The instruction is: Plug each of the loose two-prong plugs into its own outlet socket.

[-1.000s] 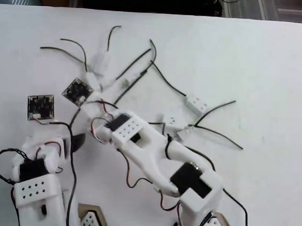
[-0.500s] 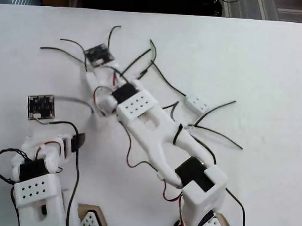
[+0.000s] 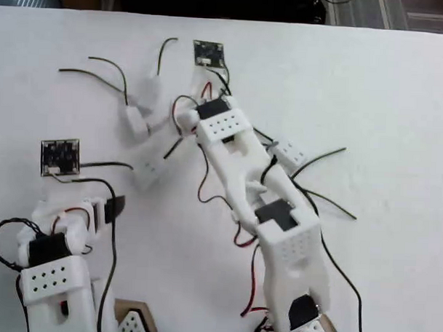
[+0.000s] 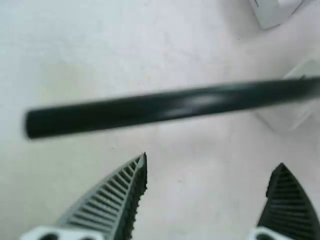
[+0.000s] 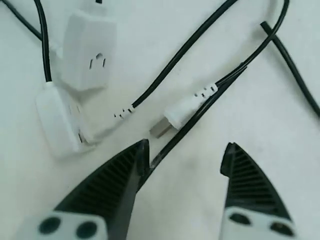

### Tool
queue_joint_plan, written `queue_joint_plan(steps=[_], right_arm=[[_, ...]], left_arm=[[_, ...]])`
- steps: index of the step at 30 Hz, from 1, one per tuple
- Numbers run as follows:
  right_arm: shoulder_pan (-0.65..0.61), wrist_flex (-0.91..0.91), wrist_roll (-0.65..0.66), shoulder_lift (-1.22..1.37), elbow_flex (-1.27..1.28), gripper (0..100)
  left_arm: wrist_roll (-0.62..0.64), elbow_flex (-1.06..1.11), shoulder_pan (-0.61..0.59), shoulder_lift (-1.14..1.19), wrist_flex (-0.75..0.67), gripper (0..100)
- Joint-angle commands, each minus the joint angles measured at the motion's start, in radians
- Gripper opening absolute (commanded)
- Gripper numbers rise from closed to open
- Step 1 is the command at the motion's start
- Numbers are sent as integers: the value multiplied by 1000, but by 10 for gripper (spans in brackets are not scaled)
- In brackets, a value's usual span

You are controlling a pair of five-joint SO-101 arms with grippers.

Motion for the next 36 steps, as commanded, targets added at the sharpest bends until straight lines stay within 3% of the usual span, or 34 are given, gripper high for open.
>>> queue_joint_plan(steps=[1, 10, 19, 26, 32, 36], right_arm=[[7, -18, -48, 47, -126, 229], [8, -18, -103, 151, -233, 224], [13, -39, -103, 182, -233, 63], [24, -33, -103, 176, -233, 74], [21, -31, -103, 176, -233, 207], [21, -33, -127, 179, -233, 187]], left_arm=[[-23, -3, -8, -19, -17, 369], [-40, 12, -8, -21, -21, 369], [-40, 14, -8, -21, -21, 369], [-40, 15, -7, -21, -21, 369], [-40, 15, -7, -21, -21, 369], [-40, 15, -7, -21, -21, 369]])
